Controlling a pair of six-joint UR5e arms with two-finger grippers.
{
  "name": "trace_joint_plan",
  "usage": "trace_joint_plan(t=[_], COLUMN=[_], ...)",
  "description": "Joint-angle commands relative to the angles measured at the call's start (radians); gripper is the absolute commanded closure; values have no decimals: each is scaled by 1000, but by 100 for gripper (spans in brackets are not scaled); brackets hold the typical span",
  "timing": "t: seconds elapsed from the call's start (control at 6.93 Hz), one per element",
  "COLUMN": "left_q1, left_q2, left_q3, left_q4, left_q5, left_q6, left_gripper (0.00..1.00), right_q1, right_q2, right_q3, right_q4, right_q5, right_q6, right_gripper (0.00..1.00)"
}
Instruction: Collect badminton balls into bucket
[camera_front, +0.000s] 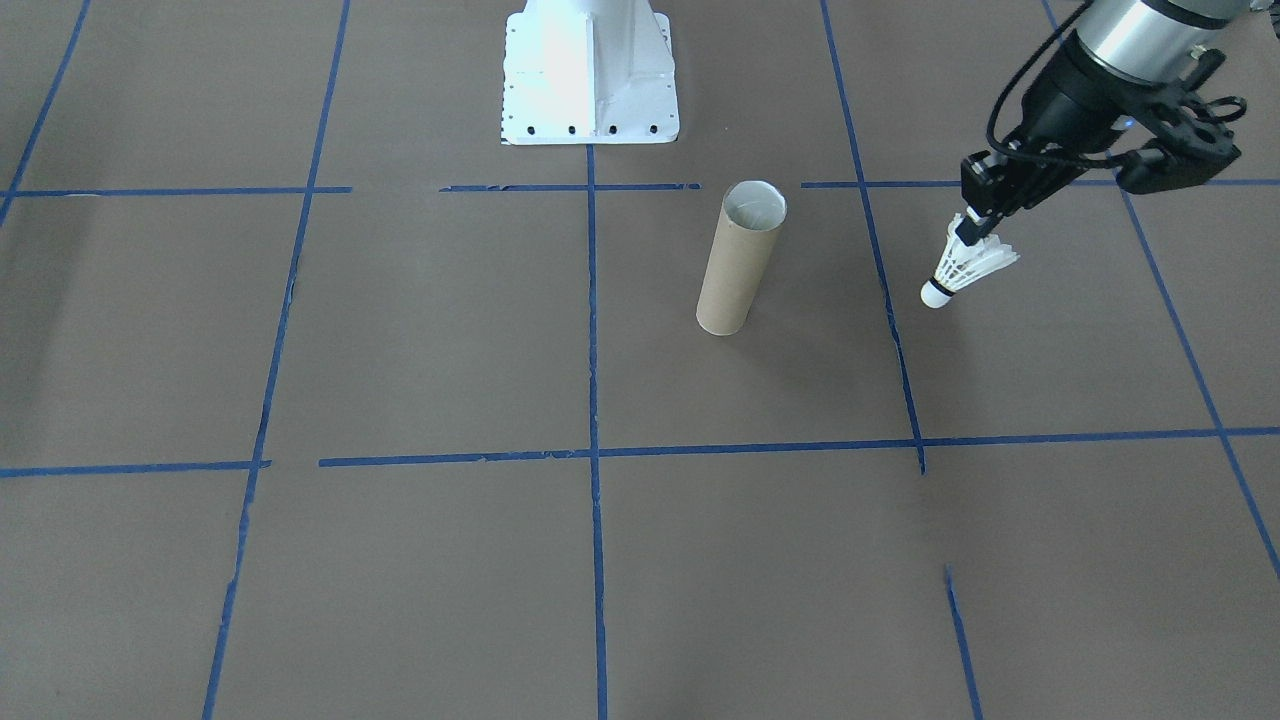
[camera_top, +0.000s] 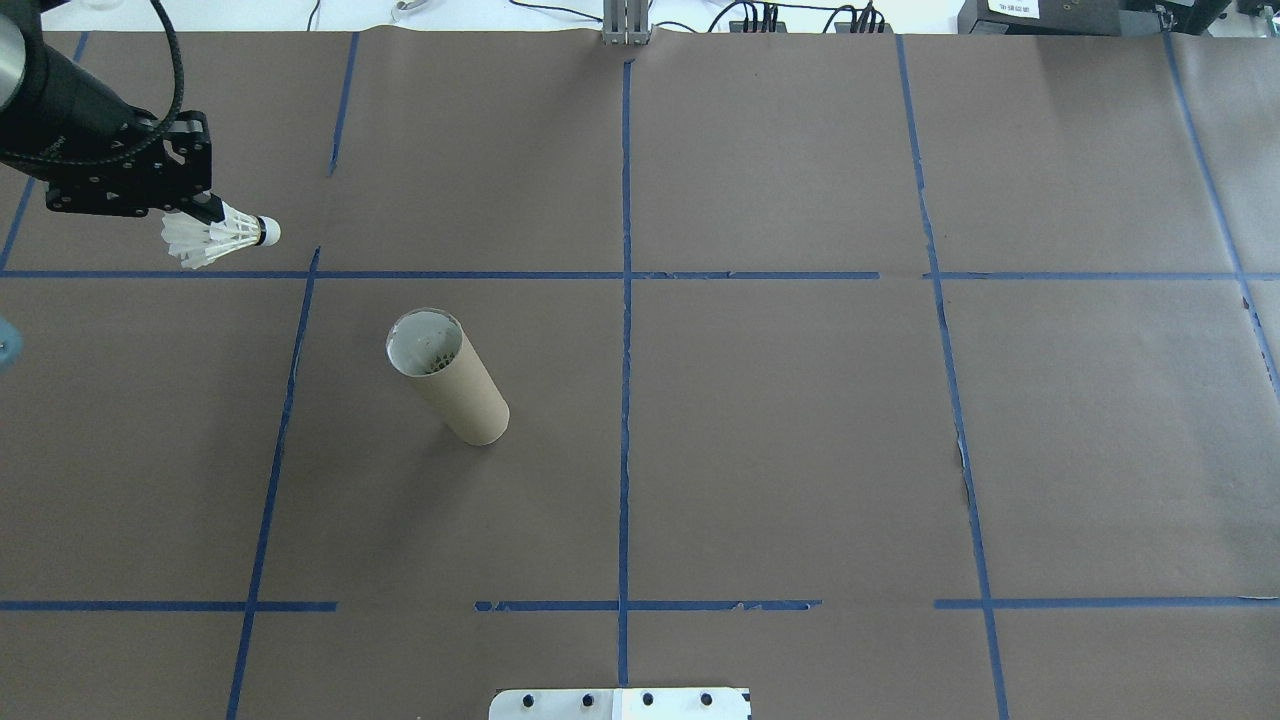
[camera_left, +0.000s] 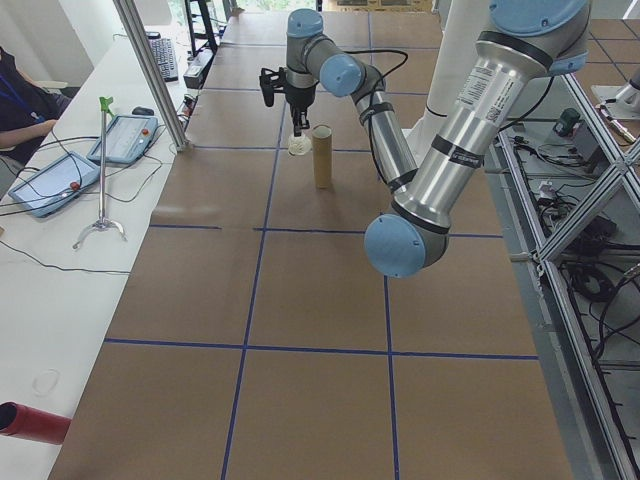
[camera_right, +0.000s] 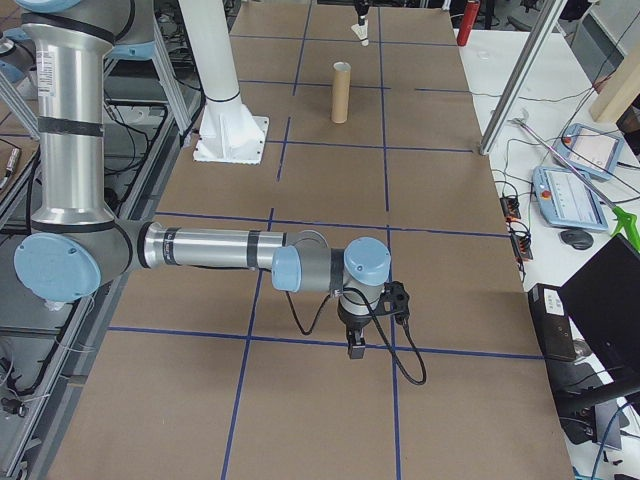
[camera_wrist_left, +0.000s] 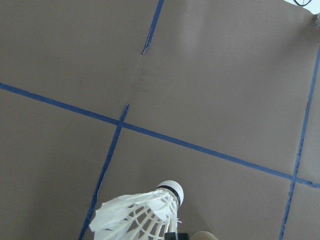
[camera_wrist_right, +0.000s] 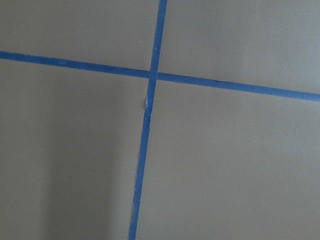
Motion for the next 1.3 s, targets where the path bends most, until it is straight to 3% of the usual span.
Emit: trace_joint_plan(t=[0.0,0.14,0.43,0.58,1.15], left_q1=[71,121,179,209,241], left_q2=[-195,-290,-391,-409,-413], left_q3=[-22,2,129,151,206], left_q4=[294,414,467,470,467], left_q5=[37,90,115,139,146], left_q6=[-1,-18,-79,-116,-121], left_gripper=[100,100,100,100,100], right_q1=[0,0,0,0,0], right_q2=[0,0,0,0,0], right_q3=[0,1,1,1,0], right_q4=[0,0,0,0,0], right_q5=[0,0,0,0,0], right_q6=[0,0,0,0,0], right_gripper=[0,0,0,0,0])
